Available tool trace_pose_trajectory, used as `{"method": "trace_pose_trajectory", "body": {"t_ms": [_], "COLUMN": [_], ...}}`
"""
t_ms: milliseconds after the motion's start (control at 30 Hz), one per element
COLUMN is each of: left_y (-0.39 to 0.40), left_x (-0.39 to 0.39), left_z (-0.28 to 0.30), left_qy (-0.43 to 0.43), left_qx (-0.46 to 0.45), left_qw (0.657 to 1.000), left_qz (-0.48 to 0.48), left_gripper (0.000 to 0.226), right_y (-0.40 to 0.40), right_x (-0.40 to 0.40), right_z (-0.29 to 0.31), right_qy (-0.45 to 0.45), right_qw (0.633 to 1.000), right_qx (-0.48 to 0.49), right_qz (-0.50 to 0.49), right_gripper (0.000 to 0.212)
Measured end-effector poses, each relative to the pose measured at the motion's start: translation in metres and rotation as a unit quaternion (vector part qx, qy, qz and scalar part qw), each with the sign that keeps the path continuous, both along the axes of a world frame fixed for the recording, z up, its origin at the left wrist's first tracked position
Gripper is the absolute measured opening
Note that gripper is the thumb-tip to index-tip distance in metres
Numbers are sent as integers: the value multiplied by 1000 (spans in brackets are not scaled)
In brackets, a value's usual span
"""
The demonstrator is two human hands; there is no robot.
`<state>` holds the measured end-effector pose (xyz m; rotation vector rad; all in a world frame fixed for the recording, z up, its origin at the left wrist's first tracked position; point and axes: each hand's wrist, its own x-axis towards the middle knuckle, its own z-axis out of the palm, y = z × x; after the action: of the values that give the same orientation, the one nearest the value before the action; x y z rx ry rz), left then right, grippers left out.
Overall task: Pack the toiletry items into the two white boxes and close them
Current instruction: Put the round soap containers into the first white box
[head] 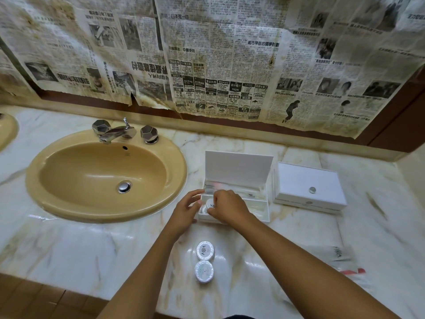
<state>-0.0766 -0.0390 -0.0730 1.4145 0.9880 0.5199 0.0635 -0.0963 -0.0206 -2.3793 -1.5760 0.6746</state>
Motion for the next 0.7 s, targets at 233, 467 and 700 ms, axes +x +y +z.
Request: {"method": "trace_pose_trajectory", "body": {"t_ms": [233, 467, 700], "left_y": [0, 0, 1], "left_x": [1, 0, 0], "left_z": [1, 0, -1], "left_qy": [6, 0, -9], "left_qx": [9, 5, -3], "left_qw": [1000, 1000, 1000], "left_qz": [0, 2, 0], "left_gripper": [30, 30, 28], "right_y": [14, 12, 9], "right_x": [0, -2, -10], "right_z": [-11, -18, -17], "right_qy": [-24, -33, -29], "right_qw": [998, 998, 998], "right_qx": [-53, -44, -49], "right_qz": [-23, -21, -22], "right_gripper": [34, 29, 31]}}
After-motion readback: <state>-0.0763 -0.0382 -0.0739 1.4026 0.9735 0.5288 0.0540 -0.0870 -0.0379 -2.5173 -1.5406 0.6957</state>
